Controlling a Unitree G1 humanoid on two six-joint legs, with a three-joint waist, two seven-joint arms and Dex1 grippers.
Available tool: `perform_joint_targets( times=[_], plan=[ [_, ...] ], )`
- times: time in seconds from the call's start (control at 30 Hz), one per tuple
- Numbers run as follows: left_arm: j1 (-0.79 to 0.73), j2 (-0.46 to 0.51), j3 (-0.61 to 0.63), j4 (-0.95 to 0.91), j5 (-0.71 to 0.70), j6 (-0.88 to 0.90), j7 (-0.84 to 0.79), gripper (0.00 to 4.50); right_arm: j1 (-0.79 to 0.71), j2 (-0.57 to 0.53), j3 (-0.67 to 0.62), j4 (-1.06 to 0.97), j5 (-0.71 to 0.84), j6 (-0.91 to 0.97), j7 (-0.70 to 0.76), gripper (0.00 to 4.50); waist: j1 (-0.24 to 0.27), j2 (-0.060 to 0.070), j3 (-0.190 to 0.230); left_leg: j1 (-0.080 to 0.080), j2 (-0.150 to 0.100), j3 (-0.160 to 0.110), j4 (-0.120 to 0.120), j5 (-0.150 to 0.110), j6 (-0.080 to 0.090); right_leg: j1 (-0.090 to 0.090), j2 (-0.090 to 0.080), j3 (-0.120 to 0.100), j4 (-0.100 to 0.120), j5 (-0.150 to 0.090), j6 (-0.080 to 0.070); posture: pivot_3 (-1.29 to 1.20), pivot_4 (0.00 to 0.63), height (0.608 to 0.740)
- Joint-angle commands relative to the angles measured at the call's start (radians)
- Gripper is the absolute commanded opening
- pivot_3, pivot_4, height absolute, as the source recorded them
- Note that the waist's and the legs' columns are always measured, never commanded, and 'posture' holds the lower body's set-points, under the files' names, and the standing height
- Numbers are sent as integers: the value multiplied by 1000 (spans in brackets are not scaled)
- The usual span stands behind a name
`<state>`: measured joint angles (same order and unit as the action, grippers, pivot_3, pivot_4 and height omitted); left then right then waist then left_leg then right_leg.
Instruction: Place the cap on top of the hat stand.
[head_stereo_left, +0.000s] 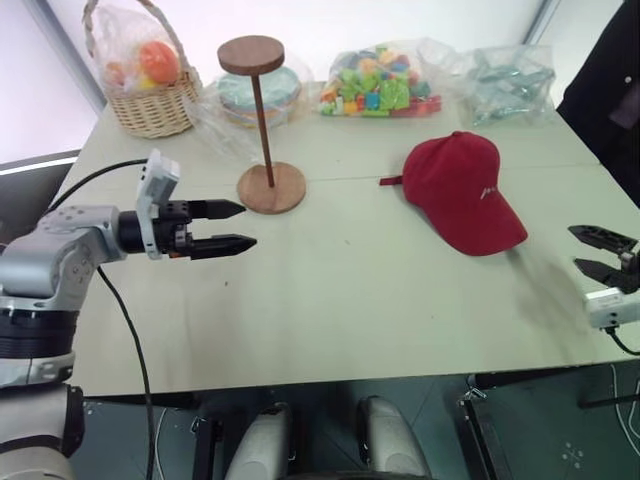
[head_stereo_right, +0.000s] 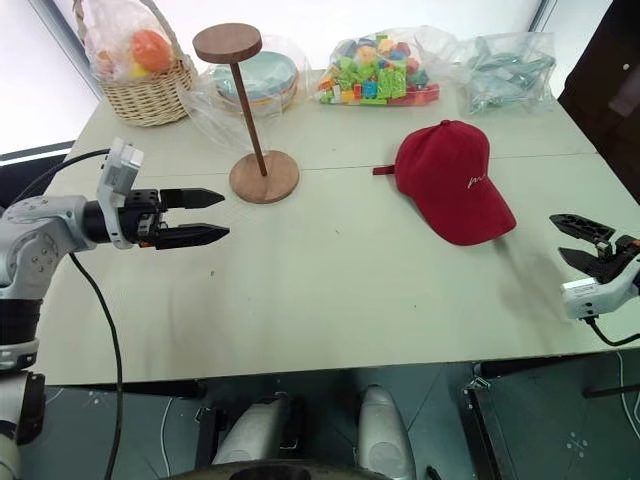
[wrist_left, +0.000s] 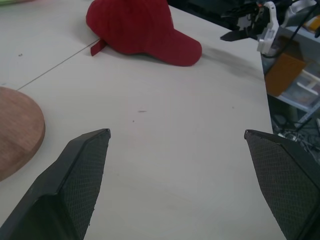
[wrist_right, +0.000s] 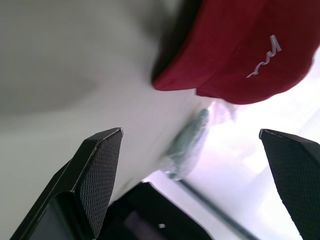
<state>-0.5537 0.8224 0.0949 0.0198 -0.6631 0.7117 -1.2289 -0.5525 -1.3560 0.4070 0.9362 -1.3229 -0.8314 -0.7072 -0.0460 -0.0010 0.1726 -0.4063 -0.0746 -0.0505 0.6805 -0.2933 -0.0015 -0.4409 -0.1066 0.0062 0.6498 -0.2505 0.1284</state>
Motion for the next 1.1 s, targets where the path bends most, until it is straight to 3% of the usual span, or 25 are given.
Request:
perform_joint_targets(
  times=[0.03, 0.33, 0.5, 0.67, 0.83, 1.0, 1.1],
  plan=[
    [11, 10, 39, -54, -16, 5, 20, 4500, -115, 65, 128, 84, -119, 61, -134, 4457, 2, 0, 0, 0, 0, 0, 0, 0, 0, 0, 1, 1, 0, 0, 0, 0, 150, 740],
    [109, 32, 118, -163, -63, 61, 82, 4500, -255, 190, 361, 216, -200, 86, -298, 4457, 3, 0, 0, 1, 0, 0, 0, 0, 0, 1, 3, 6, -1, 0, 0, 0, 150, 740],
    [134, 29, 138, -198, -82, 78, 116, 4500, -295, 257, 428, 273, -201, 138, -326, 4457, 1, -7, -2, 16, 2, 0, -4, 0, 0, 16, 4, 7, -4, 0, 0, 0, 150, 740],
    [135, 27, 141, -210, -92, 89, 142, 4500, -340, 325, 469, 293, -185, 171, -356, 4457, -5, -17, -9, 18, 3, 0, -4, 0, 0, 18, 6, 8, -4, 0, 0, 0, 150, 740],
    [133, 29, 147, -208, -99, 92, 157, 4500, -375, 377, 470, 306, -145, 186, -342, 4457, -27, -20, -10, 19, 4, -2, -5, 0, -1, 18, 9, 11, -4, 1, -1, 0, 150, 740],
    [139, 30, 146, -215, -105, 90, 170, 4500, -394, 406, 466, 314, -113, 191, -325, 4457, -37, -24, -10, 34, 3, -1, -16, 1, -3, 23, 11, 20, -5, 1, -3, 0, 150, 740],
    [142, 31, 149, -216, -104, 87, 177, 4500, -395, 414, 482, 309, -110, 185, -327, 3610, -43, -24, -10, 34, 3, -2, -16, 1, -3, 22, 12, 20, -5, 1, -3, 0, 150, 740]
  ],
)
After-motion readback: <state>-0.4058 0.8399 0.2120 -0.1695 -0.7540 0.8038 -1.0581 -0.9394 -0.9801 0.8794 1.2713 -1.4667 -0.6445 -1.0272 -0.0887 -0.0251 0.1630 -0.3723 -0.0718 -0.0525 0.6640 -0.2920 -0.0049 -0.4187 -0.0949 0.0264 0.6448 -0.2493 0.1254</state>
